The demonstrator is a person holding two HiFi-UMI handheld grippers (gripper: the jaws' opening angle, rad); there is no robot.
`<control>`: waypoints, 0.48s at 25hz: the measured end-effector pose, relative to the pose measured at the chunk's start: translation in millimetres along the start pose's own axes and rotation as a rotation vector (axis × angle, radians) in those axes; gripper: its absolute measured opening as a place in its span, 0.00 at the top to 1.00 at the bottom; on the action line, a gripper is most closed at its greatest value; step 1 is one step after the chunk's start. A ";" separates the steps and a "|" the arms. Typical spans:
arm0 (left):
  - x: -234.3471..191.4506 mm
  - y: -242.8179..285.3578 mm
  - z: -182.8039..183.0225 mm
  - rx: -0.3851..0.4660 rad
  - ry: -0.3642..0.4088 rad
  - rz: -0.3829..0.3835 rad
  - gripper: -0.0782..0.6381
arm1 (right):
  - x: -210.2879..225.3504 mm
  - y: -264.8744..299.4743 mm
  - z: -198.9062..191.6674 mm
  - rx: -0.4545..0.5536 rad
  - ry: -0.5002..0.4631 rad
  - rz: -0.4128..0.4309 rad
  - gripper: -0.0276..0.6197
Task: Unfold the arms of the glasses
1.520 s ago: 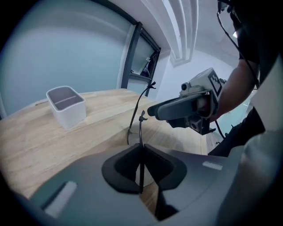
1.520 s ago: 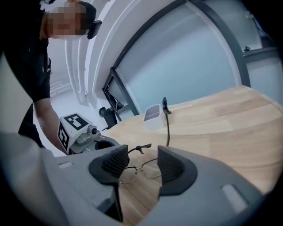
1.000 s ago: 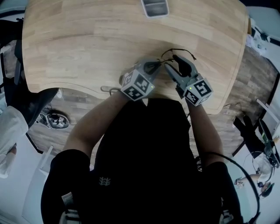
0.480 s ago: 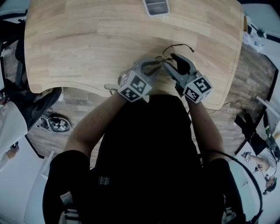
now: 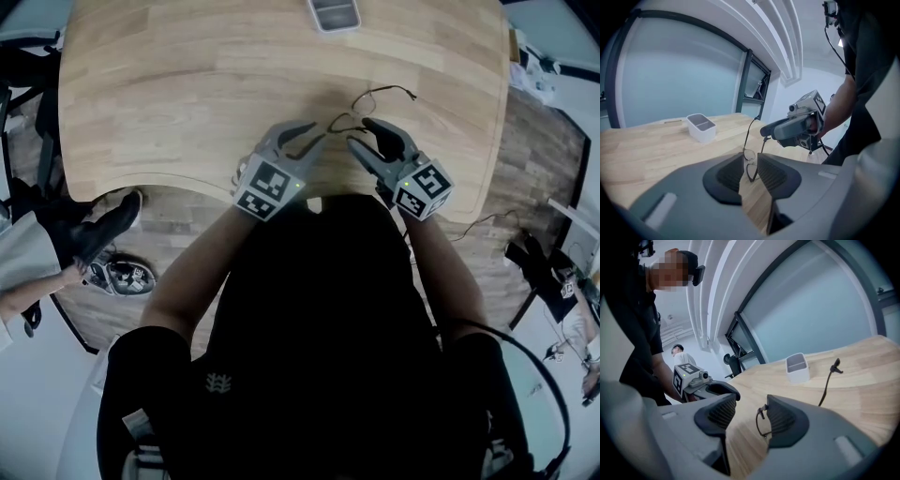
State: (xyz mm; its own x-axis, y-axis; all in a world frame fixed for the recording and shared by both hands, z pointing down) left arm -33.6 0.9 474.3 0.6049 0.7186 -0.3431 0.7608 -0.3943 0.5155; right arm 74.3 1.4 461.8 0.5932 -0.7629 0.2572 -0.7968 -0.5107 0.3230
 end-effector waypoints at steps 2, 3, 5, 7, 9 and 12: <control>0.3 -7.3 -1.1 0.007 -0.005 0.002 0.75 | -7.1 -1.0 0.4 0.002 -0.002 -0.008 0.65; 1.1 -10.3 -1.8 0.009 -0.004 0.002 0.75 | -10.5 -1.8 0.6 0.004 -0.002 -0.013 0.65; 2.9 -15.5 -2.5 0.016 -0.003 0.003 0.75 | -18.0 -3.7 1.2 0.008 -0.004 -0.016 0.65; 4.7 -20.4 -2.6 0.025 -0.004 0.005 0.75 | -27.6 -5.5 1.1 0.010 -0.008 -0.009 0.65; 7.6 -25.6 -3.3 0.033 -0.001 0.011 0.75 | -38.6 -8.0 -0.6 0.012 -0.009 0.000 0.65; 12.7 -32.8 -2.9 0.048 0.003 0.016 0.75 | -52.2 -12.2 -4.3 0.016 -0.013 0.012 0.65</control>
State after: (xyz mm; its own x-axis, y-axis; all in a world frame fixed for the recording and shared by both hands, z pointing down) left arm -51.5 24.6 455.3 0.6163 0.7135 -0.3331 0.7616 -0.4326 0.4825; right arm 53.6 49.1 448.3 0.5822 -0.7739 0.2491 -0.8055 -0.5076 0.3058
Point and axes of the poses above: the fingertips, and each gripper's own axes: y forward along the fingers, x to its right, z out of its top, the point moved 3 cm from there along -y, backward along the fingers, and after that the axes turned 13 degrees about -y, right-handed, at the moved point
